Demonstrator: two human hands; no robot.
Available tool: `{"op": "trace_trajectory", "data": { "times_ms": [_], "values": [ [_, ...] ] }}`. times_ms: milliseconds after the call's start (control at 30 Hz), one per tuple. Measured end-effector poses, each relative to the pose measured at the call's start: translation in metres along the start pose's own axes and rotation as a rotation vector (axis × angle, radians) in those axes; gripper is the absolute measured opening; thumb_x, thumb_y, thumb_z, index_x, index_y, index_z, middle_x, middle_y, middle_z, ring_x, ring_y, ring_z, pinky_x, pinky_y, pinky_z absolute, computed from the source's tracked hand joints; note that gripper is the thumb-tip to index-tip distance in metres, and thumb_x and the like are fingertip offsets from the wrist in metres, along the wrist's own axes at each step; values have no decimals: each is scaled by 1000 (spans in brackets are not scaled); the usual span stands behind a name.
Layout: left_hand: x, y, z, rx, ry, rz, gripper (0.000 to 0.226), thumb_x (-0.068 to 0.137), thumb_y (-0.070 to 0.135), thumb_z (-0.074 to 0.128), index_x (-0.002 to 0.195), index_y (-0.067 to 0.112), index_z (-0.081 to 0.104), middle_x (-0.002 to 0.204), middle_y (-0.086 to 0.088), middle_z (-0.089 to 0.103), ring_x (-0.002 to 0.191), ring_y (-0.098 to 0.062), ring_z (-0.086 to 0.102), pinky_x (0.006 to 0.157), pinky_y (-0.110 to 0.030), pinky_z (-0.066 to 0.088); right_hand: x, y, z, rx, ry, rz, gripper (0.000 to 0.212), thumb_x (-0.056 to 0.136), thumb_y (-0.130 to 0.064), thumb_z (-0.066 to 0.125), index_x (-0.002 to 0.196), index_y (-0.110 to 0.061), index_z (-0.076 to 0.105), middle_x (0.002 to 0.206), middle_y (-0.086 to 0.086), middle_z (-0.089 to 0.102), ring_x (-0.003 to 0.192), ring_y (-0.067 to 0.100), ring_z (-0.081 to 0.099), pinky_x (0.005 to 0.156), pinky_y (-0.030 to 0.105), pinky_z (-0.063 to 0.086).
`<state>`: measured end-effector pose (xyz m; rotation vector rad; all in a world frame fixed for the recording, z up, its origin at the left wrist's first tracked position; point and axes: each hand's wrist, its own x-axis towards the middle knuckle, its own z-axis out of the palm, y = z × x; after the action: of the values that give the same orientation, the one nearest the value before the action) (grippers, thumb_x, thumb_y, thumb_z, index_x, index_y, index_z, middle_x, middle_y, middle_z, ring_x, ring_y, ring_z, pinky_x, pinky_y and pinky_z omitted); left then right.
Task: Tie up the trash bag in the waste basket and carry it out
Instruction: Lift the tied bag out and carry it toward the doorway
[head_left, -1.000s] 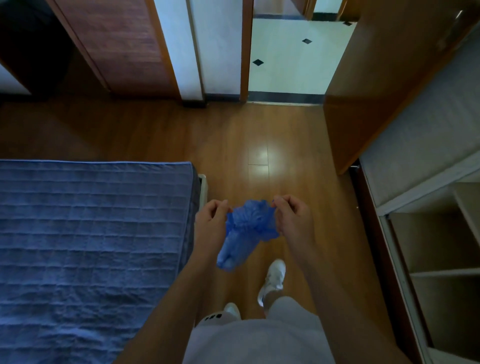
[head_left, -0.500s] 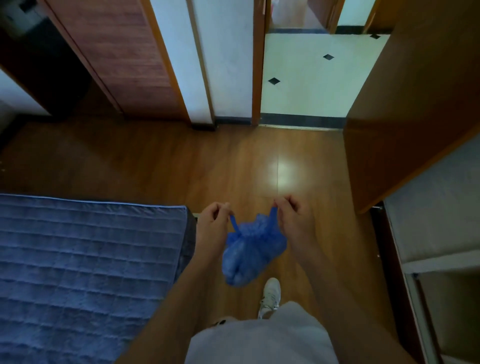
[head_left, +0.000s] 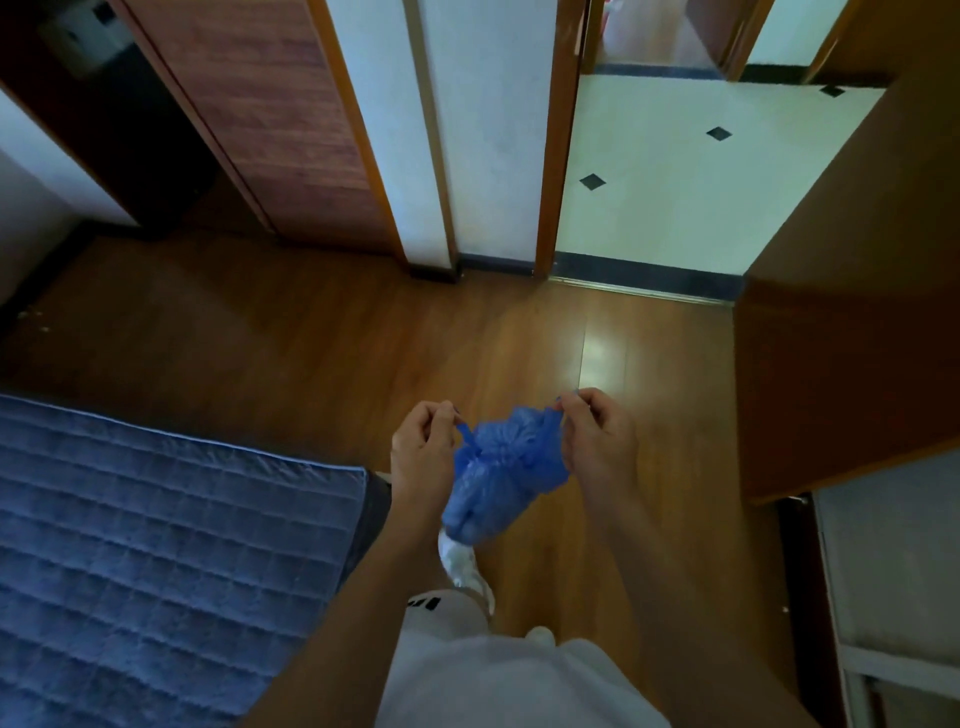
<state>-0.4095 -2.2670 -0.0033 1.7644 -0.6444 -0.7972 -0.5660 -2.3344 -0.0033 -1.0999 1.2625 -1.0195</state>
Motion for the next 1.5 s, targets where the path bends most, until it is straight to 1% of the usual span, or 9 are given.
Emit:
{"op": "trace_trajectory", "data": {
  "times_ms": [167,333,467,667,833,933,1067,1233,1500],
  "values": [
    [63,6,14,12,7,-21,33,99,32,49,73,17,62,51,10,45,46,-6,37,50,-28,32,57,-6,26,-32,-58,23,27,97,-16,55,72,-9,61,45,-11,41,40,6,35,43,24,30],
    [147,22,22,4,-39,-46,34,100,30,49,70,18,59,45,14,46,41,-2,37,50,-28,32,131,-18,70,-78,-39,45,26,97,-17,57,73,-8,62,45,-11,45,41,4,38,41,21,33],
    [225,47,22,-12,-79,-42,31,99,27,50,71,18,61,51,11,49,49,-5,42,51,-26,36,198,-41,115,-98,-34,19,28,97,-16,57,80,5,63,50,-10,49,44,0,43,45,15,37],
    [323,78,23,-10,-86,22,29,100,21,48,76,9,61,63,1,52,58,-10,46,56,-25,40,280,-64,170,-115,-5,12,22,97,-17,57,78,-9,65,57,-9,54,49,0,50,48,17,41],
    [377,94,30,7,-90,46,29,100,20,48,75,10,60,63,4,53,58,-7,47,58,-24,41,327,-67,192,-105,17,28,21,97,-16,57,83,-3,66,50,-10,50,43,1,45,45,19,38],
    [403,100,39,5,-99,42,29,99,21,49,74,11,61,64,-1,52,60,-13,47,59,-30,41,354,-69,200,-114,28,17,23,97,-16,57,83,0,66,53,-3,49,43,3,42,45,22,36],
    [440,107,56,23,-97,7,30,98,25,50,72,17,60,60,6,51,59,-10,47,60,-28,40,395,-73,208,-97,9,10,25,98,-14,56,84,5,64,53,1,47,40,3,41,41,18,35],
    [497,119,88,62,-81,-30,29,99,25,49,72,17,59,62,3,51,58,-9,46,56,-25,39,469,-80,218,-71,-47,40,23,99,-16,55,80,-7,65,45,-8,48,39,3,41,40,19,36],
    [614,167,157,115,-22,-72,28,97,25,52,76,12,64,63,2,59,58,-4,52,60,-27,42,620,-111,232,-108,-136,58,26,97,-17,57,73,-13,65,50,-12,53,46,0,49,46,14,38]
  ]
}}
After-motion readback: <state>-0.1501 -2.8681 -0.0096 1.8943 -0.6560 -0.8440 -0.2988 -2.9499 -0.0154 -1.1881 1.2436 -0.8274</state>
